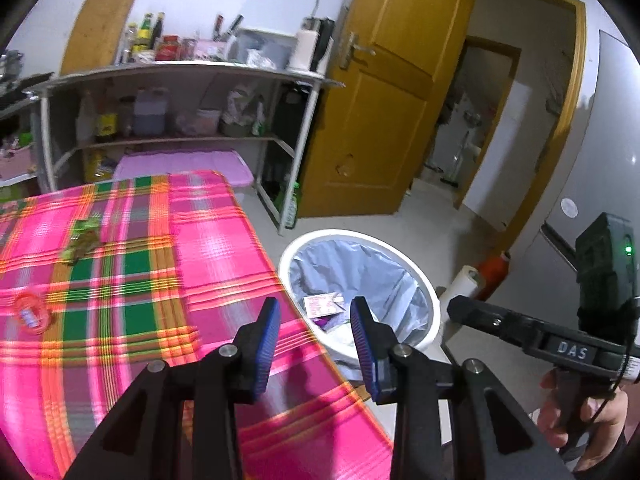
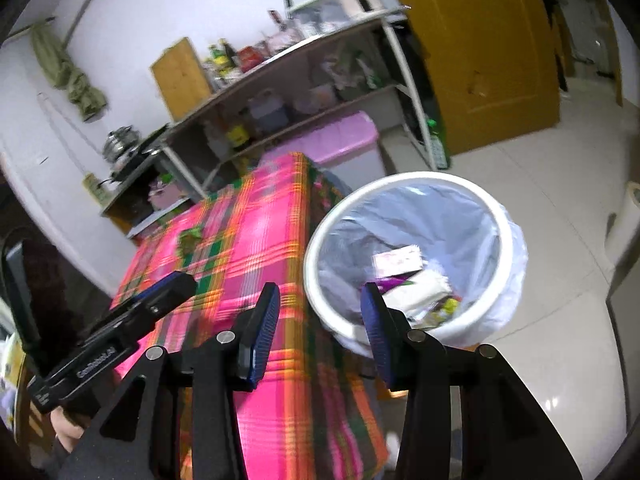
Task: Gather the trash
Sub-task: 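Move both grippers back over the table toward the red tape roll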
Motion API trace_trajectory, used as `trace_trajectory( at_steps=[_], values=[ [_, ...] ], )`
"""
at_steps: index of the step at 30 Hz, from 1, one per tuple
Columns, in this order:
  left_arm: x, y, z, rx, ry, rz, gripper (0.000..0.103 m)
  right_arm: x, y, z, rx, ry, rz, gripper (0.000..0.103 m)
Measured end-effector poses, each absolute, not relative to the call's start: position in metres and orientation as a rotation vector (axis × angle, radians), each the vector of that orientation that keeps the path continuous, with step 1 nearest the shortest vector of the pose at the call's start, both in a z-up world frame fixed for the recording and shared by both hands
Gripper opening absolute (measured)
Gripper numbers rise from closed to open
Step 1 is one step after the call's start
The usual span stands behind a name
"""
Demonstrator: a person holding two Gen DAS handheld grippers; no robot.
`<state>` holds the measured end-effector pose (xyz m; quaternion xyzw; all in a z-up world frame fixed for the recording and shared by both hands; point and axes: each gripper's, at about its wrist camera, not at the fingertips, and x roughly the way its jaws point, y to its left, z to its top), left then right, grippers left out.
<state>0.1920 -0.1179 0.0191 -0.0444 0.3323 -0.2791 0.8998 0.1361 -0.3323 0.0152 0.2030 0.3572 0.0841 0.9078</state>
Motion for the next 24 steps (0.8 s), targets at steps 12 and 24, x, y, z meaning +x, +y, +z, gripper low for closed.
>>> trace_trajectory(
  at_steps=[12, 24],
  values=[
    [0.155, -0.042, 0.036, -0.123, 0.634, -0.445, 0.036, 0.125, -0.257, 0.032, 0.322, 0.729, 0.303, 0.044],
    [0.158, 0.012, 0.027, -0.164, 0.634, -0.338, 0.039, 0.143, -0.226, 0.03, 0.298, 0.752, 0.334, 0.053]
  ],
)
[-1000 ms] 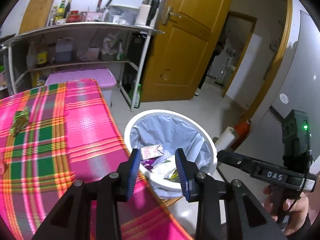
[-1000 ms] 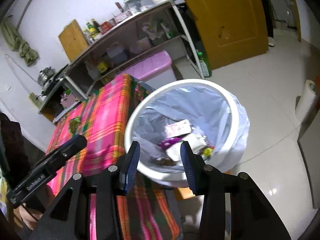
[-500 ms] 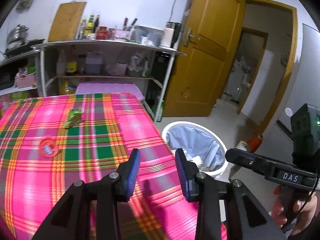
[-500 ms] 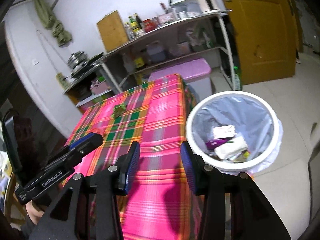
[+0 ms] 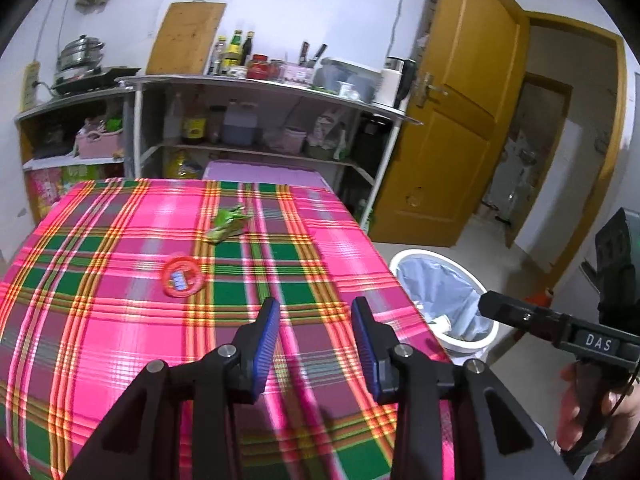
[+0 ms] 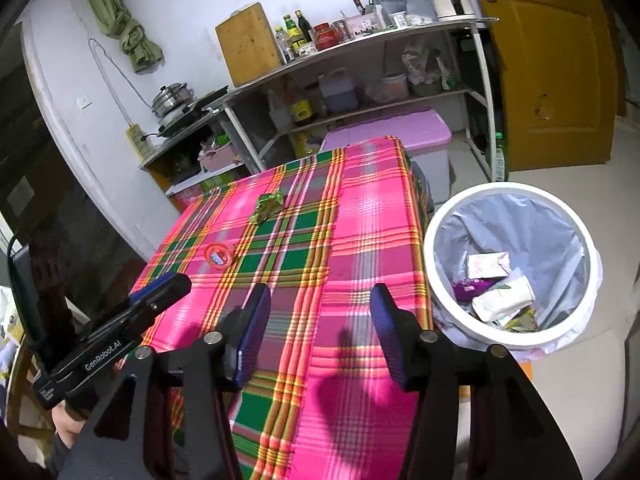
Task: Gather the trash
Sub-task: 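Move both grippers back over the table toward the red tape roll, then grasp the red tape roll with the left gripper while the right gripper grasps the green wrapper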
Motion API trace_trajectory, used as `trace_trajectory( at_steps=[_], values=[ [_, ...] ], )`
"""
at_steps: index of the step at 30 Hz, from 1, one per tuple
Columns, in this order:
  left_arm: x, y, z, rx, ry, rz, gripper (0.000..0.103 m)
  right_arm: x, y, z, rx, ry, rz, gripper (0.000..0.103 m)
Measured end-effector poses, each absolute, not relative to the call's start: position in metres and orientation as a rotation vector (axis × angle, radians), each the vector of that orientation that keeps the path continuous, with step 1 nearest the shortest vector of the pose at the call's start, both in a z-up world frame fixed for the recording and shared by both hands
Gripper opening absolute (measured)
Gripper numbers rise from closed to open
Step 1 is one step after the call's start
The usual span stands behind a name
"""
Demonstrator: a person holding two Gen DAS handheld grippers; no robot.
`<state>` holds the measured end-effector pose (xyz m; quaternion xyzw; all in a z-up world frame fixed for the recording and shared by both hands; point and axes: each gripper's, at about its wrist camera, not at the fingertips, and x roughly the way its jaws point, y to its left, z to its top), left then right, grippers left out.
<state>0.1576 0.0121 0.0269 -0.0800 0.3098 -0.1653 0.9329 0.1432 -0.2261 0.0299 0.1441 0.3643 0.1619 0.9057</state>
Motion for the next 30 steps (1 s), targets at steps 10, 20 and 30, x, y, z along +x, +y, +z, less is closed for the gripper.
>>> trace_trajectory(
  at_steps=[10, 20, 30],
  values=[
    [0.185, 0.054, 0.014, -0.192, 0.645, -0.215, 0.046, 0.17, -0.184, 0.03, 0.185, 0.756, 0.356, 0.053],
    [0.239, 0.073, -0.015, -0.186, 0.715, -0.129, 0.055, 0.211, -0.157, 0.022, 0.143, 0.779, 0.37, 0.053],
    [0.294, 0.082, -0.049, -0.256, 0.809, -0.069, 0.056, 0.248, -0.142, 0.006, 0.129, 0.809, 0.377, 0.053]
  ],
)
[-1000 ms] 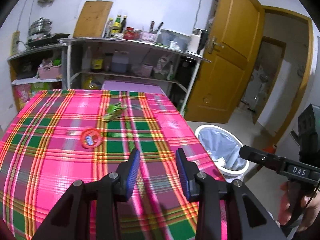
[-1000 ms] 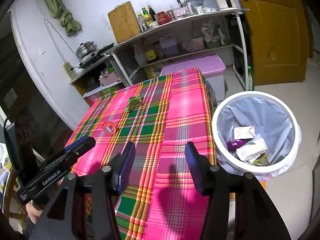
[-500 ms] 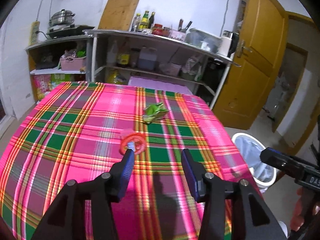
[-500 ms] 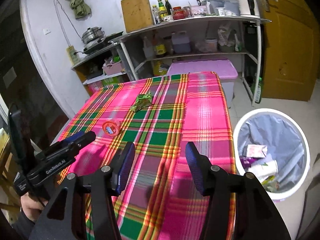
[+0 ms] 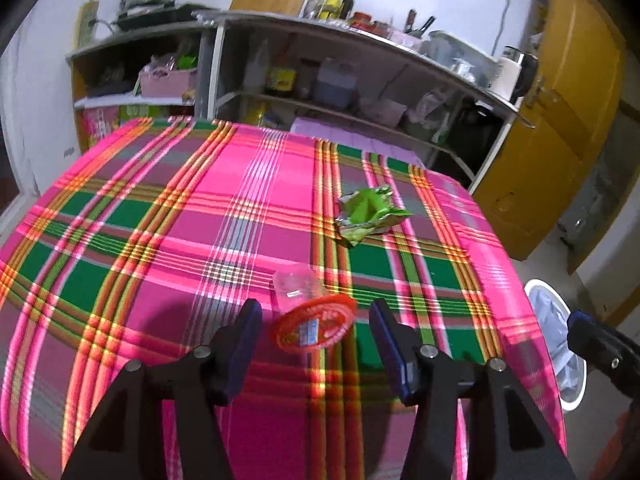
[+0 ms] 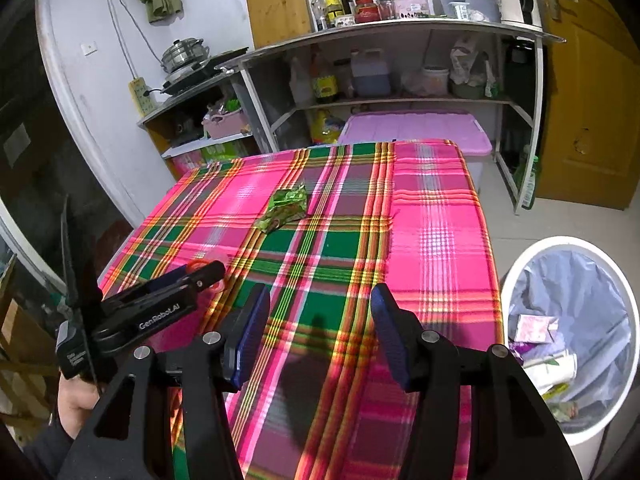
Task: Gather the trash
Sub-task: 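Grasp the red tape roll with the left gripper while the right gripper grasps the green wrapper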
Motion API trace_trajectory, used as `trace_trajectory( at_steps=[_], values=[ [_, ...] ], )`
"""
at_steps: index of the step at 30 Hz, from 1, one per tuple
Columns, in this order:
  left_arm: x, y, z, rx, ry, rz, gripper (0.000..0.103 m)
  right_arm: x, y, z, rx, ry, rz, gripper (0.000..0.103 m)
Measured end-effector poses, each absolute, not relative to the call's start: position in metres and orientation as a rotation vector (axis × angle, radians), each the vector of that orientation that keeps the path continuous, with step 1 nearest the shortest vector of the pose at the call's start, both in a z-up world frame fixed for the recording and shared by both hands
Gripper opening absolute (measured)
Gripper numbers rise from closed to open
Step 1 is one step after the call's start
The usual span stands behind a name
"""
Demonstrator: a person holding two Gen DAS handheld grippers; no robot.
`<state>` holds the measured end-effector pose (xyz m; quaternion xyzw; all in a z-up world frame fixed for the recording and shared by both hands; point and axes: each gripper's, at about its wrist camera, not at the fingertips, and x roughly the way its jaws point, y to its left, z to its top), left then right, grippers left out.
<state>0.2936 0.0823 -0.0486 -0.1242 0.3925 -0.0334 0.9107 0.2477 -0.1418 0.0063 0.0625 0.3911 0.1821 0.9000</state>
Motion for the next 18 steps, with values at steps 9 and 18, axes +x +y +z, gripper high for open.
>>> trace_trajectory(
  at_steps=[9, 18],
  values=[
    [0.297, 0.092, -0.054, -0.309, 0.815, -0.089, 0.043, 0.279, -0.127, -0.002, 0.136, 0.838, 0.373, 0.053],
    [0.276, 0.117, -0.038, -0.364, 0.741, -0.138, 0.042, 0.324, -0.077, -0.012, 0.145, 0.884, 0.418, 0.053]
  ],
)
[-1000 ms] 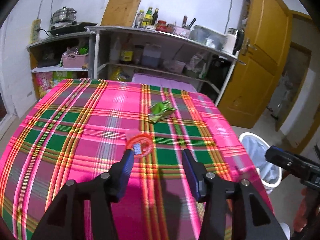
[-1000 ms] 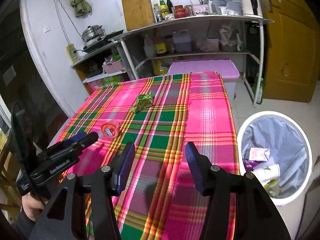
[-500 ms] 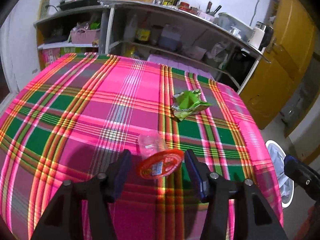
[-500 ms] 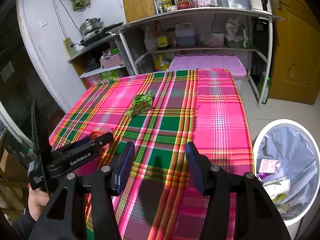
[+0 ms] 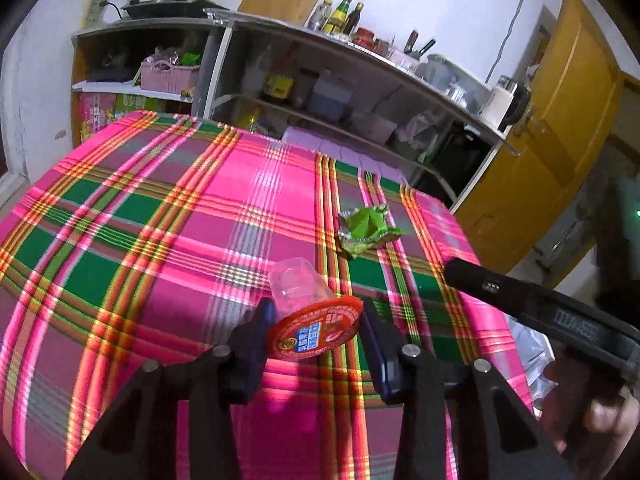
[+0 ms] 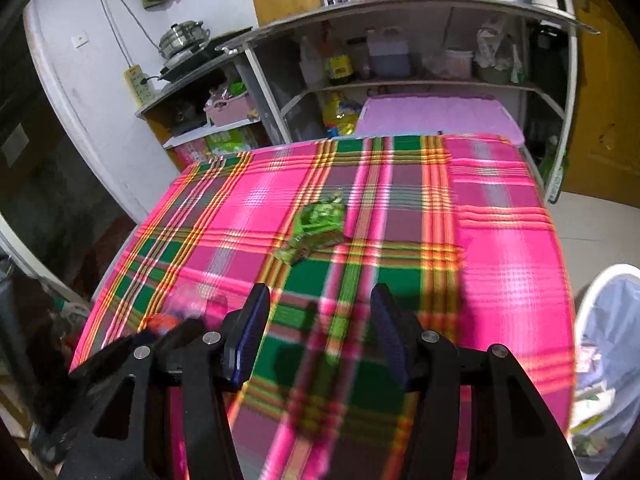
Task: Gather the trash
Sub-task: 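Grasp the red tape roll with the left gripper while the right gripper grasps the green wrapper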
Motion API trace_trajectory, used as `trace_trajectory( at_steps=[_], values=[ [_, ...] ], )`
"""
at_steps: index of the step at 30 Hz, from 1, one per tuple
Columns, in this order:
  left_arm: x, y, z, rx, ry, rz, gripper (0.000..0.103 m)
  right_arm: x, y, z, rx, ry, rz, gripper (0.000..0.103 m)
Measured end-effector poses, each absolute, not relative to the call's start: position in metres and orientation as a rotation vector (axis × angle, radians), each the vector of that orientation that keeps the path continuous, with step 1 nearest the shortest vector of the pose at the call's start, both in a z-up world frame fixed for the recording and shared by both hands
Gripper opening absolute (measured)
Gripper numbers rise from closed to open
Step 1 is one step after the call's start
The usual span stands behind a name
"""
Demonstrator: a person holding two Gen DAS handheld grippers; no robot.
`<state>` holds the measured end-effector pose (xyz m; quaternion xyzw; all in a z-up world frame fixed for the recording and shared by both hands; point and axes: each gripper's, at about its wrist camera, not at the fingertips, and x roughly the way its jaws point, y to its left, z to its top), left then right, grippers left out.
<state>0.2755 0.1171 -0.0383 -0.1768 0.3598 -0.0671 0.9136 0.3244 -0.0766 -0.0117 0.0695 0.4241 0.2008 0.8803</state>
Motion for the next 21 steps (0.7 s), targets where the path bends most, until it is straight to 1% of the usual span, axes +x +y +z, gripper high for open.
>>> trace_trajectory(
  at_steps=[7, 17, 19, 20, 21],
  values=[
    [0.266, 0.139, -0.029, -0.36, 0.701, -0.139, 0.042, 0.365, -0.043, -0.032, 0.142, 0.921, 0.383, 0.053],
    [0.265, 0.16, -0.035, -0.391, 0.704, -0.131, 0.042, 0.408, -0.029, -0.054, 0.209, 0.957, 0.304, 0.053],
    [0.266, 0.16, -0.036, -0.386, 0.707, -0.136, 0.042, 0.41, -0.029, -0.054, 0.202, 0.945, 0.295, 0.048],
    [0.267, 0.159, -0.036, -0.383, 0.709, -0.14, 0.042, 0.411, -0.029, -0.055, 0.196, 0.943, 0.288, 0.039],
    [0.267, 0.158, -0.036, -0.381, 0.711, -0.142, 0.042, 0.41, -0.029, -0.055, 0.19, 0.941, 0.283, 0.038]
  ],
)
